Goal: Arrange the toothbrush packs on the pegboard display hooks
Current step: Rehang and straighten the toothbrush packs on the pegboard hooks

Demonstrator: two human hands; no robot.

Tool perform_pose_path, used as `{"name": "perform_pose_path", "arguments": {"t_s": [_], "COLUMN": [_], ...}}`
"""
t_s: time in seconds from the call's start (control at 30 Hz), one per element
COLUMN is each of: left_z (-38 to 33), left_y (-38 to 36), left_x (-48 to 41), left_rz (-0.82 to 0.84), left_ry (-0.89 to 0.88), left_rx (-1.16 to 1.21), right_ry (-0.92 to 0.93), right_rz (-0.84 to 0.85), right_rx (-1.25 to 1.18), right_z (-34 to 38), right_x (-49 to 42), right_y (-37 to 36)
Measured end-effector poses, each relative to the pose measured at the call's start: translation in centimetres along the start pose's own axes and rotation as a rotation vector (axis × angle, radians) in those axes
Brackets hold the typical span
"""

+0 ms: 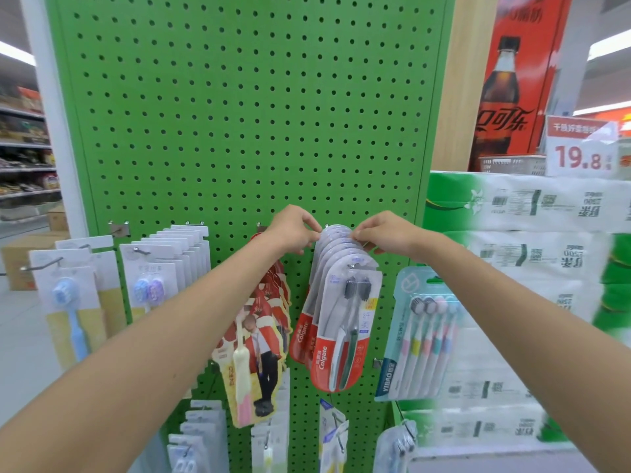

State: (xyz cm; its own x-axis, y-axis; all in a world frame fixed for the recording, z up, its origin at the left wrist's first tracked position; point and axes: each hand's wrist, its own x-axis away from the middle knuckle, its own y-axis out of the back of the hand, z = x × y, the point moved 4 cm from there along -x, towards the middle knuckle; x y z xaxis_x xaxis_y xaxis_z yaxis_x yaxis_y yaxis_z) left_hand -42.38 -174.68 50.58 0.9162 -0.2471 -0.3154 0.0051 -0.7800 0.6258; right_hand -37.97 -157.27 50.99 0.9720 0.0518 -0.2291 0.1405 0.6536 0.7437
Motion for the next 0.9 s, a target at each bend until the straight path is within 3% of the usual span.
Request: {"name": "perform_pose_path", "arguments": {"t_s": [0.27,0.7,0.9], "left_z": [0.0,1.0,-0.3], "left_y": [-2.2,1.7,1.4], "left_x": [-1.0,0.5,2.0], "left_rz": [0.155,0.101,0.074], "left_ry": [-0.005,0.070,-0.012], "left_rx": [-0.003,-0.047,-0.199], "right_ry": [0.010,0.012,0.064], "right_rz": [0.004,-0.013,-0.109], "right_rx": [0.007,0.030,0.068], "right_z": [-0.2,-0.1,1.5], "right_x": [-0.3,0.2,1.3], "right_y": [-0.2,-0.5,-0.6]}}
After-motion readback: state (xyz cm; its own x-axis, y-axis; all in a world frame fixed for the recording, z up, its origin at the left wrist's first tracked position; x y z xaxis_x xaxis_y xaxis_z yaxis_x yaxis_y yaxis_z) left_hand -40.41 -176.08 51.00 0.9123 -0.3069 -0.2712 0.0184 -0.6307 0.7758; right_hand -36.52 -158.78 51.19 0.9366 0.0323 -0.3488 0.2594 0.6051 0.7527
